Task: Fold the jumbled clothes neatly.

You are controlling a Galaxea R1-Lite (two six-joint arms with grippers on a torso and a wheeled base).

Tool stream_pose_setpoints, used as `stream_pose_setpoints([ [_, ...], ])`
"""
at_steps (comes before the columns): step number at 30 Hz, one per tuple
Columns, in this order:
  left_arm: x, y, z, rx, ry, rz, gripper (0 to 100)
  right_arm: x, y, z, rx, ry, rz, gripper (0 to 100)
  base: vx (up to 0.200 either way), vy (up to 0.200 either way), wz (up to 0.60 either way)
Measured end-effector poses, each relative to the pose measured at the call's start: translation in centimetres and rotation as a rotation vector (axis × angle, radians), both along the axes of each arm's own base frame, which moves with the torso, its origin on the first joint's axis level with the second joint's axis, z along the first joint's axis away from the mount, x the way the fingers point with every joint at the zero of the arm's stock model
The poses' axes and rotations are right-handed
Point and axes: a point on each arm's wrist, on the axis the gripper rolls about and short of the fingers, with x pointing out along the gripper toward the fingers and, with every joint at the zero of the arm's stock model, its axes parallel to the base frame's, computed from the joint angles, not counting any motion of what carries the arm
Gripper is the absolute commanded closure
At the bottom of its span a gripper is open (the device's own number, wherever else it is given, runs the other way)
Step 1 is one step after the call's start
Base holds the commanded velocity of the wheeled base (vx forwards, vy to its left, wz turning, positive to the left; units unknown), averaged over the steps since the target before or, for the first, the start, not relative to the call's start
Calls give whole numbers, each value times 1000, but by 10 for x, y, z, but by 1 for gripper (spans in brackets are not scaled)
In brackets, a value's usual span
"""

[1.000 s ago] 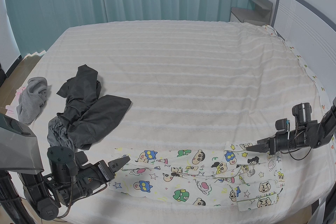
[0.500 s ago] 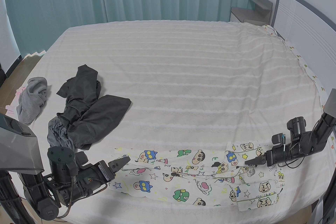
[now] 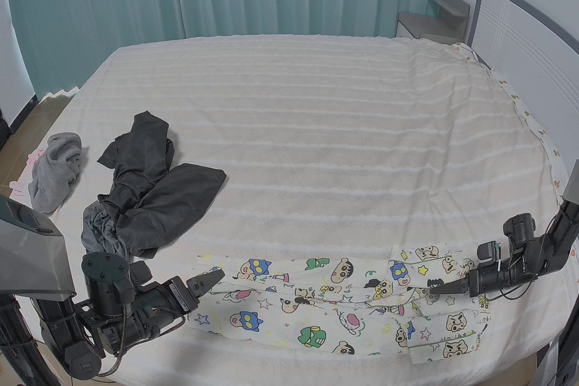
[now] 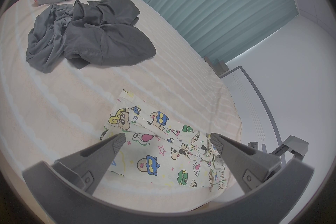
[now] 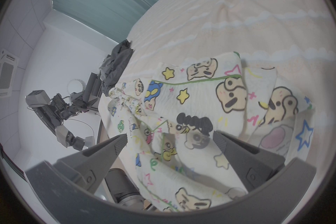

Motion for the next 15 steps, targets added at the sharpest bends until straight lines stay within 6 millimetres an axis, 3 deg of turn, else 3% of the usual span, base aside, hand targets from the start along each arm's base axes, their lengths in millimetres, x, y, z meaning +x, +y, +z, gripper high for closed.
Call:
stream_pose_setpoints([
  [7,0,-1,0,94,-46,10,0,-28,-5,27,20,-53,-25,0,0,0,0],
  [15,8,-2,-14,375,-107,-72,0,-72,-19,56,30,-110,-151,0,0,0,0],
])
